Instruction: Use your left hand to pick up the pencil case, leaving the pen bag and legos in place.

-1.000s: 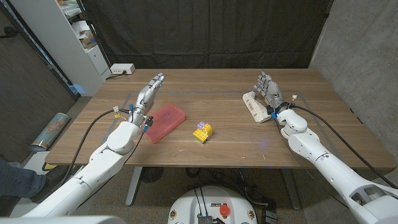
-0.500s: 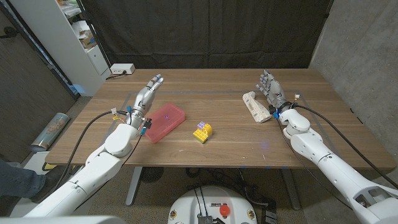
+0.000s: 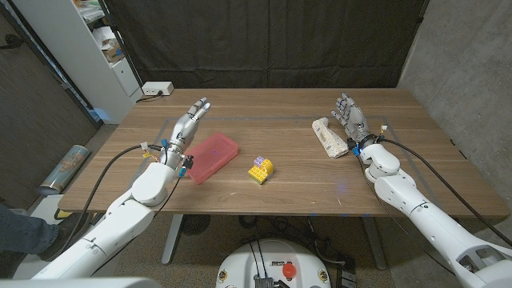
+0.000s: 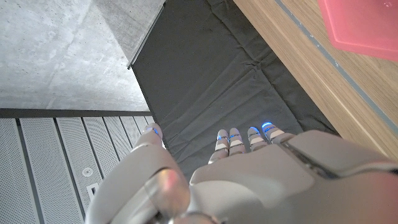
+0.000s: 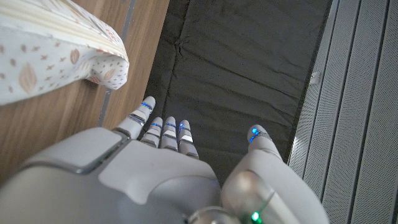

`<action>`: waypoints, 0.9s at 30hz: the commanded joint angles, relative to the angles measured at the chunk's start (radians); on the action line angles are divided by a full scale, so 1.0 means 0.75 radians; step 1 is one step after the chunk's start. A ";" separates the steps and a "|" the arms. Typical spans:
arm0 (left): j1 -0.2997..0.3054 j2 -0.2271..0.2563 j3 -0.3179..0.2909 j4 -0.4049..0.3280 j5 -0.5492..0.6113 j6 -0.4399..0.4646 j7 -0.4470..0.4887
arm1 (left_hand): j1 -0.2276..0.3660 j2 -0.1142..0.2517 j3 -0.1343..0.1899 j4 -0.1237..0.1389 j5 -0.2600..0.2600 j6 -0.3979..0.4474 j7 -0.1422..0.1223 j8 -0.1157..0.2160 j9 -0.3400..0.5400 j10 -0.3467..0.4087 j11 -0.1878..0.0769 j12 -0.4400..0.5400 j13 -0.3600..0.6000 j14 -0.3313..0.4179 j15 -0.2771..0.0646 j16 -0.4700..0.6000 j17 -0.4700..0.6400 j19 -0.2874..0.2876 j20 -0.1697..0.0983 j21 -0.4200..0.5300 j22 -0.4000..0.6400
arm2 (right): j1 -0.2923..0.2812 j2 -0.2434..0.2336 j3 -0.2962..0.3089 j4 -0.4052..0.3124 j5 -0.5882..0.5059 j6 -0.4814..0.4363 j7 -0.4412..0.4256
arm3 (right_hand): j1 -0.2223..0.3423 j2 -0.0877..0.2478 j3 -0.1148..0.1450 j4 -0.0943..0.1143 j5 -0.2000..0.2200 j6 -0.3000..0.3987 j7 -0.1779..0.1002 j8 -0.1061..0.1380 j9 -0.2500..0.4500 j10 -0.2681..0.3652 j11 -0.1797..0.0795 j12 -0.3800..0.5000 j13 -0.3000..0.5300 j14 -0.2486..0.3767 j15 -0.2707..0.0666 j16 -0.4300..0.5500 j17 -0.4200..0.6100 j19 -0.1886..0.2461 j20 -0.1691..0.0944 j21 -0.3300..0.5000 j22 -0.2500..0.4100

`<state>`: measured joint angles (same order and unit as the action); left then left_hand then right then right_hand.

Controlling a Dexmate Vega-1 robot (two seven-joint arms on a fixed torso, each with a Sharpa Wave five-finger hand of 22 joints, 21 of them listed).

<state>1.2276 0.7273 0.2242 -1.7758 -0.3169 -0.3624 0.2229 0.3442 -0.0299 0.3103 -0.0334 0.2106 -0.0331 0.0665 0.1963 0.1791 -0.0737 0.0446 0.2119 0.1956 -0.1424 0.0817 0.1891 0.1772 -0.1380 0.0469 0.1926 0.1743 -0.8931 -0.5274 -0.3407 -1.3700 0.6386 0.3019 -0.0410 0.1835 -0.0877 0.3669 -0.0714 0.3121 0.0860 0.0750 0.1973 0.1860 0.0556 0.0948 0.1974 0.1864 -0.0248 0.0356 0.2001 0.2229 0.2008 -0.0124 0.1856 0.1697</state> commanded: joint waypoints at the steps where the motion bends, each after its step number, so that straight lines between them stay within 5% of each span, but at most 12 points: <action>1: 0.061 0.037 -0.041 -0.059 0.058 0.015 0.022 | 0.020 0.001 0.001 -0.010 -0.004 0.014 0.009 0.004 0.003 -0.002 0.008 0.008 -0.001 0.008 0.001 0.003 0.004 -0.001 0.013 0.006 0.005 | -0.031 -0.003 0.010 -0.024 0.002 0.009 -0.021 | 0.003 0.012 -0.002 -0.003 0.010 0.014 -0.003 0.003 0.005 0.006 0.000 0.003 0.001 0.011 0.003 0.006 0.003 0.006 0.005 0.009 0.002; 10: 0.128 0.055 -0.092 -0.114 0.109 0.047 0.068 | 0.025 0.003 0.002 -0.015 -0.006 0.021 0.009 0.005 0.003 0.004 0.008 0.009 -0.001 0.013 0.002 0.004 0.004 0.002 0.016 0.007 0.005 | -0.043 -0.012 0.017 -0.039 0.003 -0.001 -0.035 | 0.002 0.013 -0.003 -0.004 0.010 0.015 -0.002 0.003 0.005 0.007 -0.001 0.002 0.002 0.012 0.003 0.006 0.002 0.007 0.006 0.009 0.002; 14: 0.130 0.050 -0.100 -0.091 0.014 -0.010 -0.015 | 0.026 0.004 0.003 -0.016 -0.007 0.023 0.009 0.005 0.003 0.005 0.008 0.010 -0.001 0.014 0.002 0.004 0.004 0.002 0.016 0.007 0.005 | -0.045 -0.014 0.018 -0.043 0.001 0.000 -0.036 | 0.002 0.013 -0.004 -0.004 0.010 0.015 -0.001 0.003 0.005 0.007 0.000 0.002 0.002 0.011 0.003 0.006 0.001 0.006 0.006 0.009 0.002; 27: 0.228 0.051 -0.181 -0.194 0.208 0.042 0.107 | 0.034 0.007 0.005 -0.023 -0.011 0.034 0.008 0.006 0.003 0.008 0.005 0.010 -0.001 0.019 0.003 0.004 0.004 0.005 0.019 0.007 0.005 | -0.075 -0.022 0.030 -0.062 0.003 0.017 -0.043 | 0.002 0.015 -0.006 -0.005 0.011 0.017 -0.005 0.003 0.005 0.008 -0.004 0.002 0.002 0.015 0.003 0.007 -0.001 0.008 0.007 0.010 0.002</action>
<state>1.3482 0.7678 0.1313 -1.8782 -0.2175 -0.3477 0.2711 0.3574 -0.0248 0.3103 -0.0417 0.2062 -0.0140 0.0712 0.1963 0.1790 -0.0665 0.0518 0.2119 0.1956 -0.1312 0.0824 0.1891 0.1772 -0.1328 0.0521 0.1926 0.1743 -0.9366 -0.5385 -0.3236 -1.4067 0.6403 0.3094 -0.0695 0.1835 -0.0877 0.3627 -0.0756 0.3121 0.0913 0.0696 0.1973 0.1861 0.0610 0.0893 0.1974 0.1864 -0.0249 0.0356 0.2001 0.2231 0.2008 -0.0124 0.1856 0.1697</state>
